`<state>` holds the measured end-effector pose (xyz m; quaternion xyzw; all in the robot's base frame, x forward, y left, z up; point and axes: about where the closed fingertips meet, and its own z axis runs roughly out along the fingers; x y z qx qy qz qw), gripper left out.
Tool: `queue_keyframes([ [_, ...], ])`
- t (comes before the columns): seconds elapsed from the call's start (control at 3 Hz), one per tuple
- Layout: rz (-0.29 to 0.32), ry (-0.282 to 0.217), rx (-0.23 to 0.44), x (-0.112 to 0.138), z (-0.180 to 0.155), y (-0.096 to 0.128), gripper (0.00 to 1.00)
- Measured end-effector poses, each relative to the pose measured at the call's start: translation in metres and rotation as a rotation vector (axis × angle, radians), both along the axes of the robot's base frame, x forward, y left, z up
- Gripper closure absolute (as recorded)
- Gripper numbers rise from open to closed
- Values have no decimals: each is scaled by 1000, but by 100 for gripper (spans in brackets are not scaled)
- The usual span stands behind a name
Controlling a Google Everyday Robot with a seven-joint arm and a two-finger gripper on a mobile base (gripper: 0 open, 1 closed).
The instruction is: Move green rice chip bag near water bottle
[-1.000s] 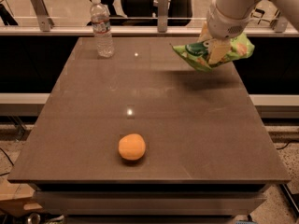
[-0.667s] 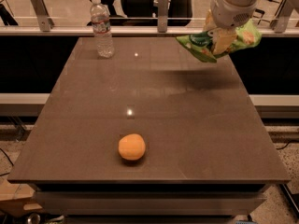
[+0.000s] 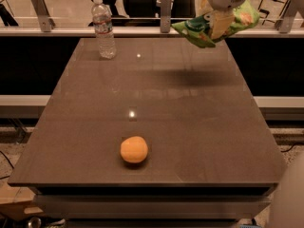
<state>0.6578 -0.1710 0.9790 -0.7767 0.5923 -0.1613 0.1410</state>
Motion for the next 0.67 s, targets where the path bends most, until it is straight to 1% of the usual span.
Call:
queue_keyframes([
  [0.33, 48, -13, 2, 18, 5, 13, 100],
  [0.67, 88, -18, 16, 31, 5, 25, 100],
])
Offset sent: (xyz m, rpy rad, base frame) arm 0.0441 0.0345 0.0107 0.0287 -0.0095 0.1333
